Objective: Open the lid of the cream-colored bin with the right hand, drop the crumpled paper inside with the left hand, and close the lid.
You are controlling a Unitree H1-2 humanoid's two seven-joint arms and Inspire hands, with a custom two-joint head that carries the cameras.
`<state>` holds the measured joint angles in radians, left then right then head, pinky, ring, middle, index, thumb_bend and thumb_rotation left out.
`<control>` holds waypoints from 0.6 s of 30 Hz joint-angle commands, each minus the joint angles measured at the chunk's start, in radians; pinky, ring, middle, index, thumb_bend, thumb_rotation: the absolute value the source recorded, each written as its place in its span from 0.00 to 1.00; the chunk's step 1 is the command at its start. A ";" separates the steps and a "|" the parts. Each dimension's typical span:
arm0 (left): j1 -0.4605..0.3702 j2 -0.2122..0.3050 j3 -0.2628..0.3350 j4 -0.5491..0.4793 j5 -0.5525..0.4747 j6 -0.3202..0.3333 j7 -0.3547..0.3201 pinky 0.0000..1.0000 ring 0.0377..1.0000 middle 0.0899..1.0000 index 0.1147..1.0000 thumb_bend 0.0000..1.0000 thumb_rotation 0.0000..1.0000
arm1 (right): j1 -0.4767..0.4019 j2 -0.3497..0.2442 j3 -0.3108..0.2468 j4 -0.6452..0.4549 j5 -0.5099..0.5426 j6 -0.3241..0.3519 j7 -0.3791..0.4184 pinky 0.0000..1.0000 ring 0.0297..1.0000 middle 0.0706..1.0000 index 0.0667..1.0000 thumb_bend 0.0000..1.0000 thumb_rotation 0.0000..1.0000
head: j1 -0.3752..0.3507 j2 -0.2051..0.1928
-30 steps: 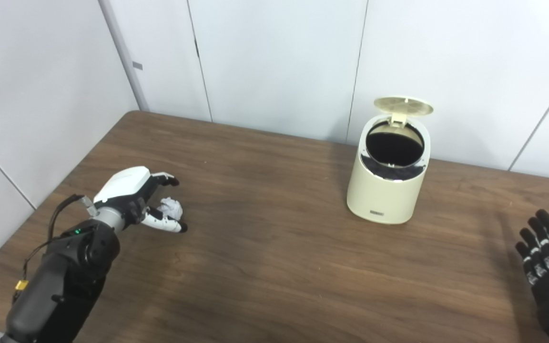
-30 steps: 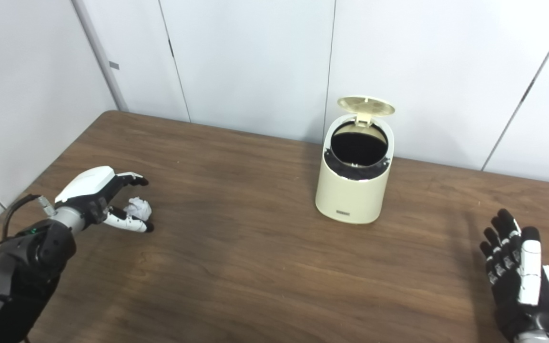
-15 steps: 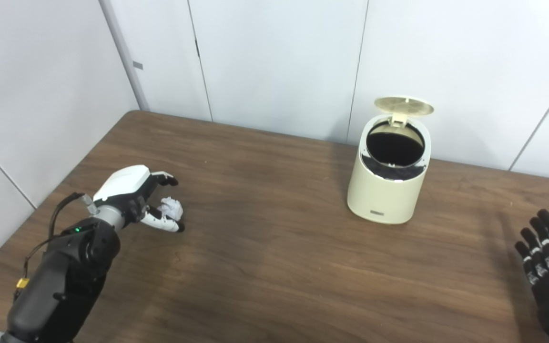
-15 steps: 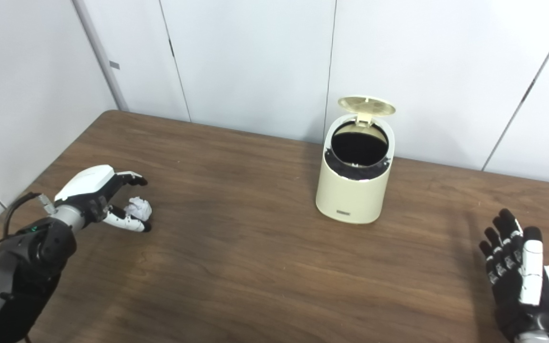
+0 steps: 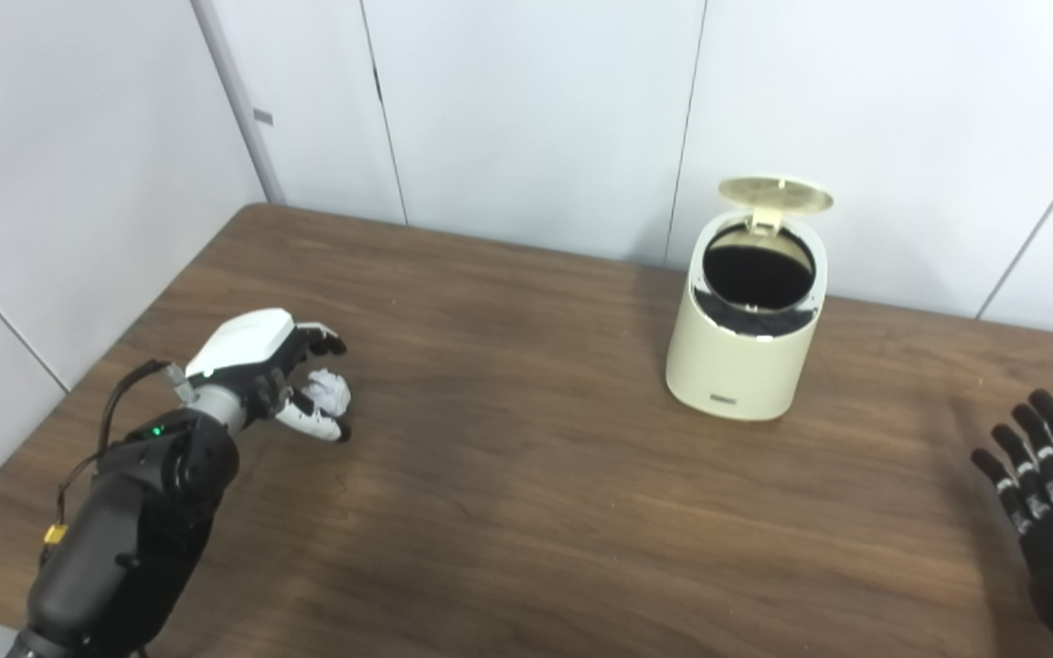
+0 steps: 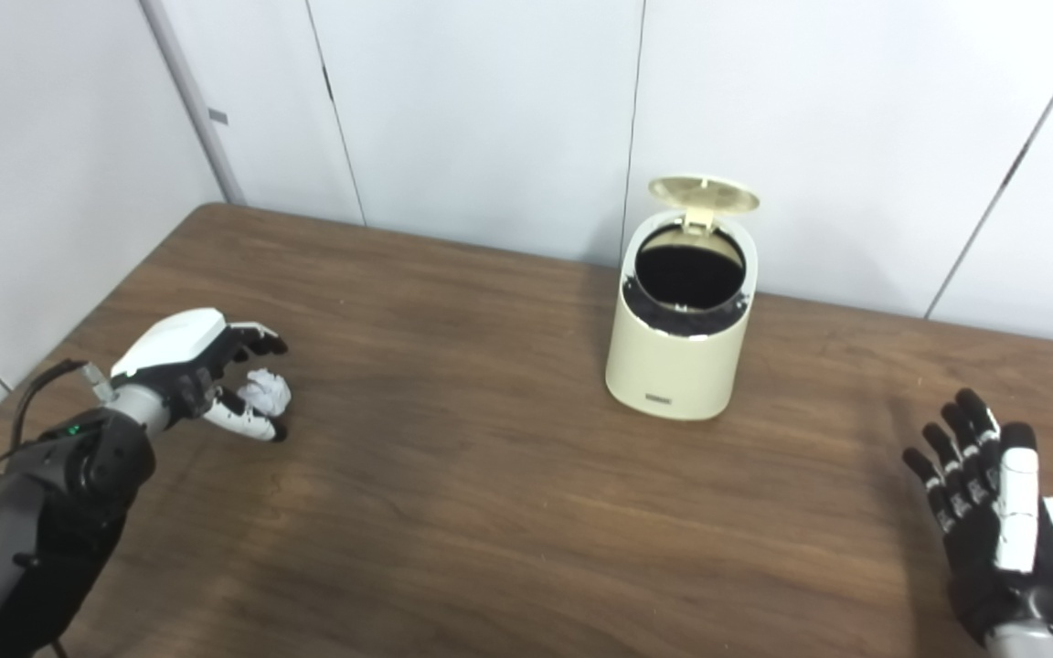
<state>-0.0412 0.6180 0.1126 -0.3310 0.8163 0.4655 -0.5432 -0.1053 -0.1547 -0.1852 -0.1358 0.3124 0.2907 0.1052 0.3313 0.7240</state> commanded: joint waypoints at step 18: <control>-0.023 0.030 -0.016 0.019 -0.003 -0.013 0.033 0.68 0.76 0.76 0.70 0.81 0.08 | -0.035 -0.009 -0.017 -0.035 0.015 -0.013 -0.001 0.89 0.96 0.97 0.94 0.51 0.93 | -0.001 0.005</control>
<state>-0.0412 0.6070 0.0915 -0.3024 0.8117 0.4558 -0.5395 -0.1064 -0.1548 -0.1966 -0.1360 0.3166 0.2915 0.1051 0.3298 0.7286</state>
